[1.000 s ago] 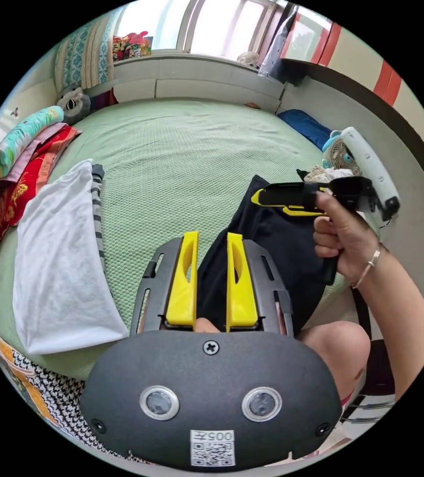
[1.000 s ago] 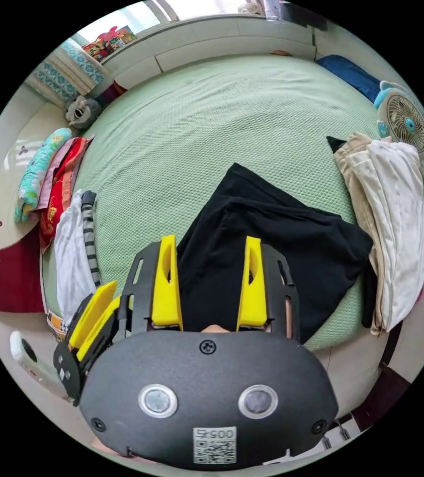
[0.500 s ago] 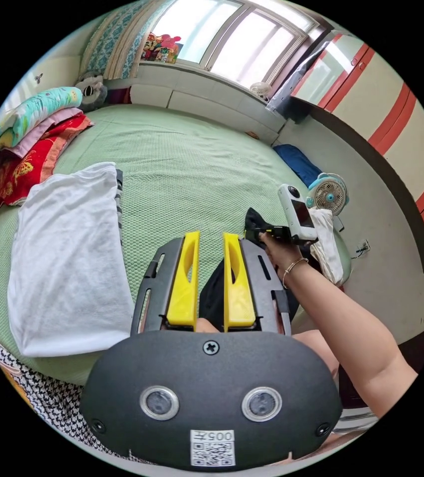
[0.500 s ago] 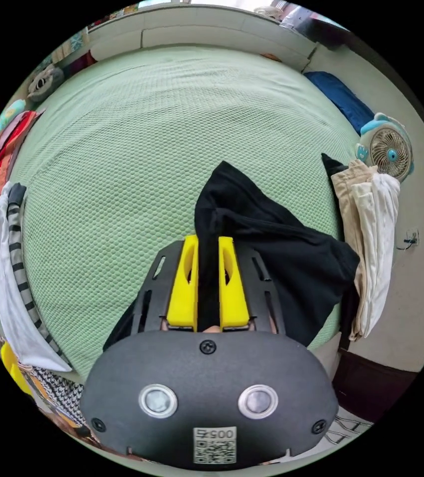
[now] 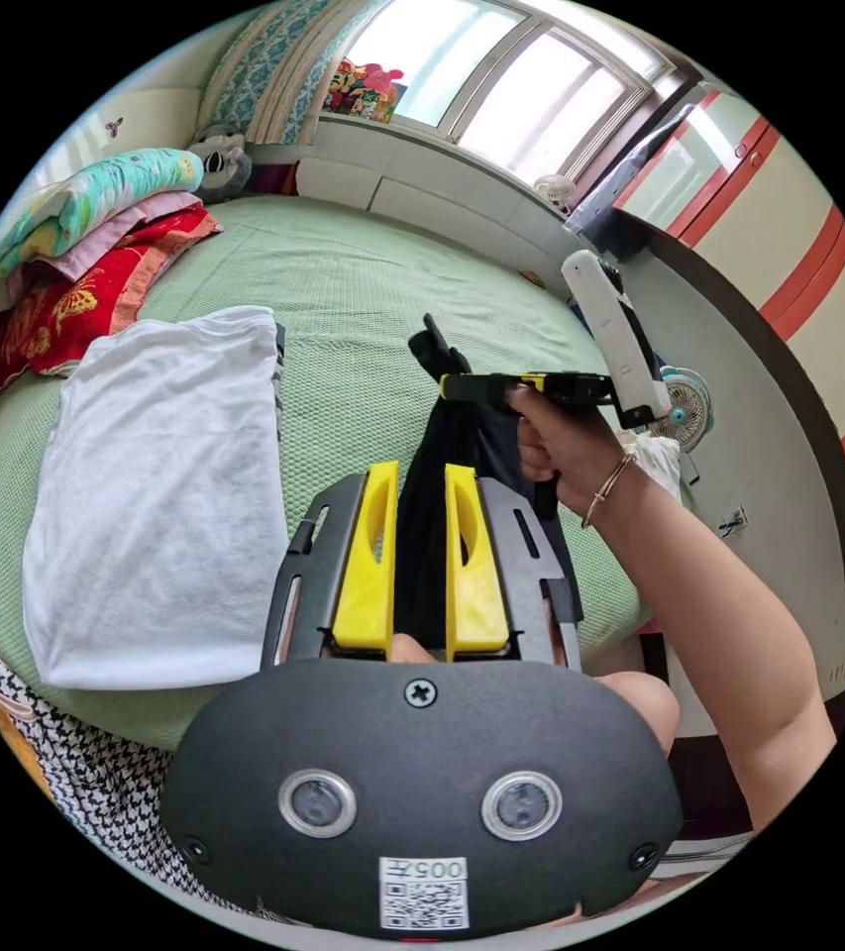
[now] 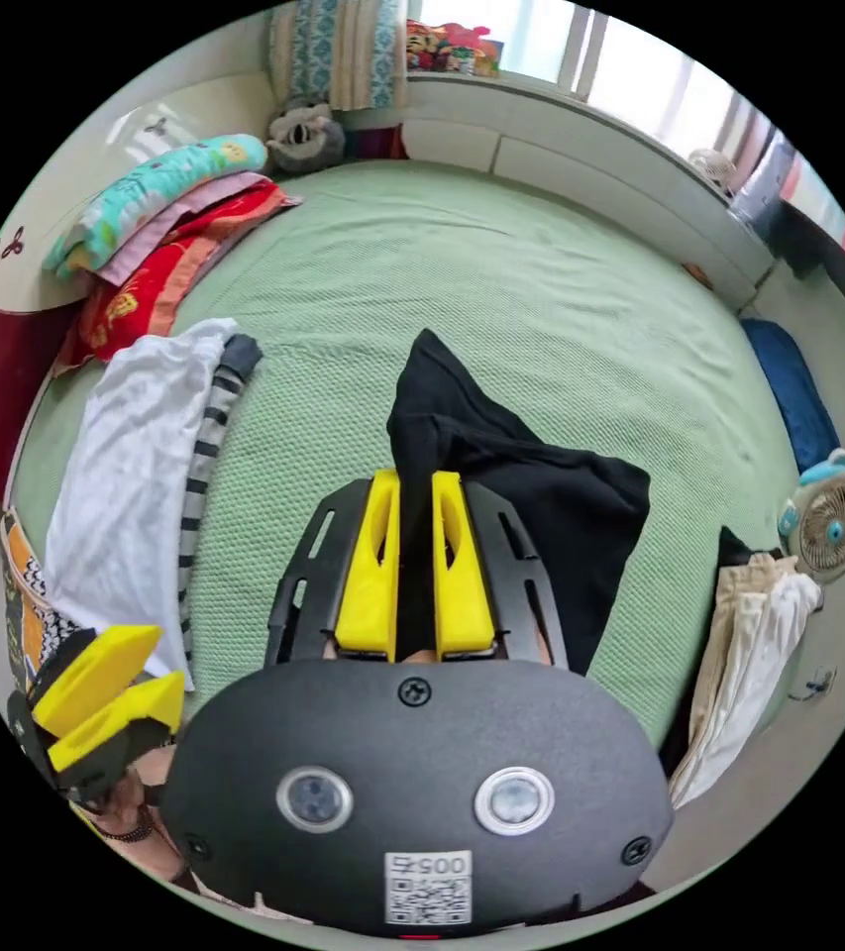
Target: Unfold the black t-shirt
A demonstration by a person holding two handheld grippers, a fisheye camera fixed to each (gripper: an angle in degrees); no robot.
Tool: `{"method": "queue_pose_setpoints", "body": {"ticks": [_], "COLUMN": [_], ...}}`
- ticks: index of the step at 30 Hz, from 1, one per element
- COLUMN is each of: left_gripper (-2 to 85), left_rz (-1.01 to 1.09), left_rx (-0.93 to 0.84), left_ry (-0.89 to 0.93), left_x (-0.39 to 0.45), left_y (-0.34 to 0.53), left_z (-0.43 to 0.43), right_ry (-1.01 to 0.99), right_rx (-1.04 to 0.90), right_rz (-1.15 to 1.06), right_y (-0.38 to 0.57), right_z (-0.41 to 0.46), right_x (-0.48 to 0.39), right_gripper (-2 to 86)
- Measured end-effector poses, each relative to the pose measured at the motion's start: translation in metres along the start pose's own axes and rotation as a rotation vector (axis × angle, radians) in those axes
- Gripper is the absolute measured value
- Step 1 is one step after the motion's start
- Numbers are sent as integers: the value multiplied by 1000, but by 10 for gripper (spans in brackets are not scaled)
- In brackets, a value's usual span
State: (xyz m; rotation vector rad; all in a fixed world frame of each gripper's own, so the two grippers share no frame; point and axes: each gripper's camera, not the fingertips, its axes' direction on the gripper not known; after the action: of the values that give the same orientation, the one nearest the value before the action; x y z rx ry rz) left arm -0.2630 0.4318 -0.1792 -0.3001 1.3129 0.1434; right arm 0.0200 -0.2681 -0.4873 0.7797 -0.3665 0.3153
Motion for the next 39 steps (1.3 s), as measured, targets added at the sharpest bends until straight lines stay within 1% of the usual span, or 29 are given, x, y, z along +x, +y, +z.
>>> {"method": "queue_pose_setpoints", "body": {"ticks": [1,3,6,9,13,17,20,22,23,24,25,27,29,32,36,39], "left_gripper": [82,83,83,83,83,84,85,85,85,86,86,87,89,94,102,103], "left_rz": [-5,-31,-63,-80,-83,-76,-79,-79,-78,-76,-76,-64,-55,-17,75,114], "left_rx": [1,12,14,11,14,-8,-15,-24,-30,-34,-37,-63,-87,-142,-199,-218], "left_ry": [-7,-37,-72,-109,-131,-155,-160,-175,-184,-192,-197,-207,-208,-231,-281,-264], "left_x": [-1,-7,-14,-19,-23,-21,-20,-20,-20,-20,-21,-20,-19,-14,1,6], "left_y": [-1,-5,-10,-13,-13,-11,-10,-10,-10,-10,-11,-13,-14,-14,-9,-5], "left_z": [0,2,5,9,12,22,30,35,38,42,44,53,62,80,103,114], "right_ry": [-42,-108,-179,-188,-193,-222,-223,-174,-154,-137,-183,-245,-285,-277,-306,-302], "right_rx": [10,18,79,30,0,-24,-55,-82,-85,-83,-64,-31,-19,34,81,137], "right_rz": [-43,-42,-84,-124,-229,-333,-394,-426,-425,-405,-388,-343,-331,-308,-205,-134], "right_y": [-7,-14,-2,35,112,161,184,188,187,185,185,186,186,190,193,196], "right_z": [-5,-14,-32,-35,-30,-22,-10,-3,-3,-4,-8,-17,-24,-36,-49,-60], "right_x": [-15,-29,-42,-40,-42,-56,-66,-68,-67,-61,-52,-34,-20,5,46,74], "right_gripper": [35,59,87,96,120,137,133,107,86,44,15,-8,-14,-16,-16,-16]}}
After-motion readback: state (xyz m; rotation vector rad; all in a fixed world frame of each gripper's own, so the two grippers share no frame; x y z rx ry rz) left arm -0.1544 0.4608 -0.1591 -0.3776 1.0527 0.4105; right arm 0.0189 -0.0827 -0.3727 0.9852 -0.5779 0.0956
